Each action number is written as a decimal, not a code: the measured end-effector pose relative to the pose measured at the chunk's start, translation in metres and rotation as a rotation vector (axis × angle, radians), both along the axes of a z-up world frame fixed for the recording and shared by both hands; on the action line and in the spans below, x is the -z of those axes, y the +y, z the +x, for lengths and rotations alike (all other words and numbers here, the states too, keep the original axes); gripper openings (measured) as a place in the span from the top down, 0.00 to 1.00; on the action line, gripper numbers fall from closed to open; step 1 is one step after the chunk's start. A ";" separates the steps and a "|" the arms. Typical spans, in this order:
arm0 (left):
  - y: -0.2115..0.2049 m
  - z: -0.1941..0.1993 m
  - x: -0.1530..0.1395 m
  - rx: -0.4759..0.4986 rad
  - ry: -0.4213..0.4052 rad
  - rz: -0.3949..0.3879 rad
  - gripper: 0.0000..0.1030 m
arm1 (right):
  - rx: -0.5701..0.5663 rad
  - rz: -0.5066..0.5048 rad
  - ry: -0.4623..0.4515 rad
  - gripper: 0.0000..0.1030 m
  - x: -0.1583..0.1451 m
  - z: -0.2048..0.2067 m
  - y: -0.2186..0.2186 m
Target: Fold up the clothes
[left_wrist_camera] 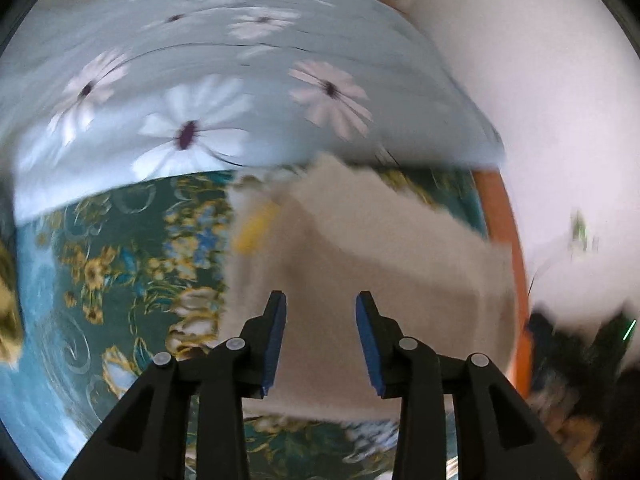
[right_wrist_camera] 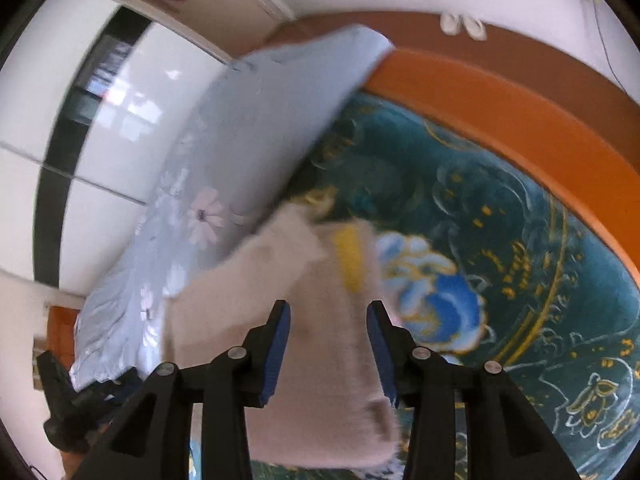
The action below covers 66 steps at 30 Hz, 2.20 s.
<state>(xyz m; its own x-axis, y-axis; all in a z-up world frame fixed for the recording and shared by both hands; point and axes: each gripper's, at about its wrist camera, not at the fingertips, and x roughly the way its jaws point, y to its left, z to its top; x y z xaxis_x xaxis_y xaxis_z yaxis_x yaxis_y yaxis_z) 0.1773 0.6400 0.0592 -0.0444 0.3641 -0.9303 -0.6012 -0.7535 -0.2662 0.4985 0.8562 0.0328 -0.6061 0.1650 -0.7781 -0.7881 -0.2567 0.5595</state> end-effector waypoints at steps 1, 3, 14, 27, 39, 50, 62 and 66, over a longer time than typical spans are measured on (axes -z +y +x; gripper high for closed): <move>0.004 0.010 0.004 0.033 0.027 -0.019 0.64 | -0.054 0.002 0.005 0.58 -0.004 -0.012 -0.005; 0.003 0.020 0.016 0.013 0.058 -0.059 0.64 | -0.179 0.016 -0.022 0.58 -0.002 -0.041 -0.019; -0.001 -0.002 0.062 -0.086 -0.039 -0.084 0.64 | -0.343 0.041 -0.145 0.58 0.034 -0.104 -0.015; -0.005 -0.002 0.047 -0.089 -0.016 -0.088 0.63 | -0.403 0.106 -0.195 0.48 0.025 -0.116 -0.028; -0.061 0.078 0.034 -0.013 -0.001 -0.114 0.63 | -0.265 0.074 -0.224 0.48 0.008 -0.036 -0.119; -0.090 0.131 0.036 0.062 0.026 -0.108 0.42 | -0.263 0.059 -0.412 0.20 0.012 -0.015 -0.172; -0.086 0.157 0.029 0.030 0.036 -0.140 0.22 | -0.295 0.140 -0.443 0.00 -0.006 0.005 -0.192; -0.078 0.167 0.026 -0.077 0.164 -0.224 0.19 | -0.303 0.180 -0.423 0.00 -0.001 0.014 -0.181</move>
